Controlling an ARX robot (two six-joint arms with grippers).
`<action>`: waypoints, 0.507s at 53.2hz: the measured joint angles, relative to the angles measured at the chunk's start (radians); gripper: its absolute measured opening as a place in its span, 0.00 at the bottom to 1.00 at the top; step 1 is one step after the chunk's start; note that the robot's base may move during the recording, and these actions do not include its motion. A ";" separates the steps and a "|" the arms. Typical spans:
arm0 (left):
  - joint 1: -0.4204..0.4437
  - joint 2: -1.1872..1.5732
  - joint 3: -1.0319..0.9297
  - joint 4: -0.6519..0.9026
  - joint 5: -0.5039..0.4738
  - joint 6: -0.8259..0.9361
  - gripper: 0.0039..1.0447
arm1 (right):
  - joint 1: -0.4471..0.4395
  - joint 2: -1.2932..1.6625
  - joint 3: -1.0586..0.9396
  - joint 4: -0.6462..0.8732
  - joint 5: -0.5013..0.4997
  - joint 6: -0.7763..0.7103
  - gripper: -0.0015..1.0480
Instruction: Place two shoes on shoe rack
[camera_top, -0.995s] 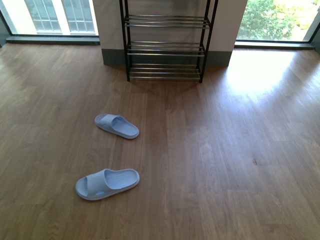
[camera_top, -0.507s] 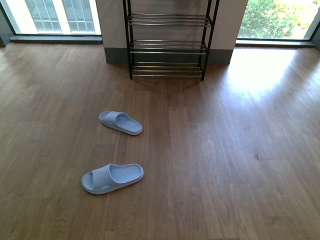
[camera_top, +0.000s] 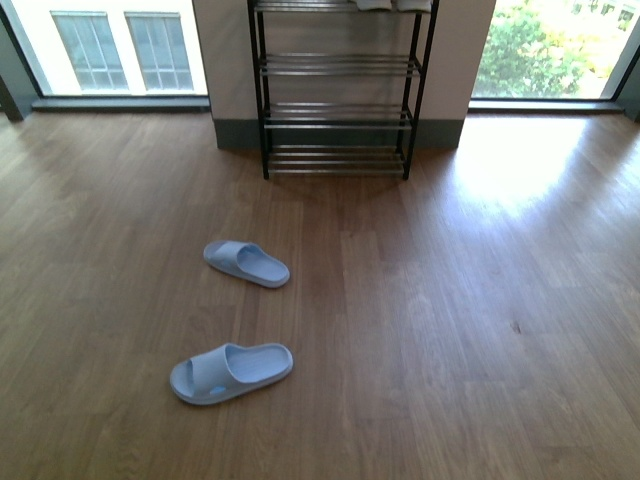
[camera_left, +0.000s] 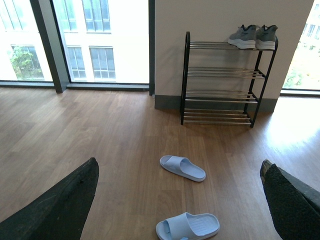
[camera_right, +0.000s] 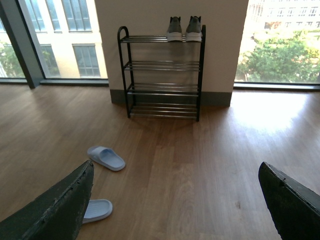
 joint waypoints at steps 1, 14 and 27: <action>0.000 0.000 0.000 0.000 0.000 0.000 0.91 | 0.000 -0.001 0.000 0.000 0.000 0.000 0.91; 0.001 0.000 0.000 0.000 -0.002 0.000 0.91 | 0.001 0.001 0.000 0.000 -0.007 0.000 0.91; 0.001 0.000 0.000 0.000 -0.005 -0.001 0.91 | 0.001 0.001 0.000 0.000 -0.005 0.000 0.91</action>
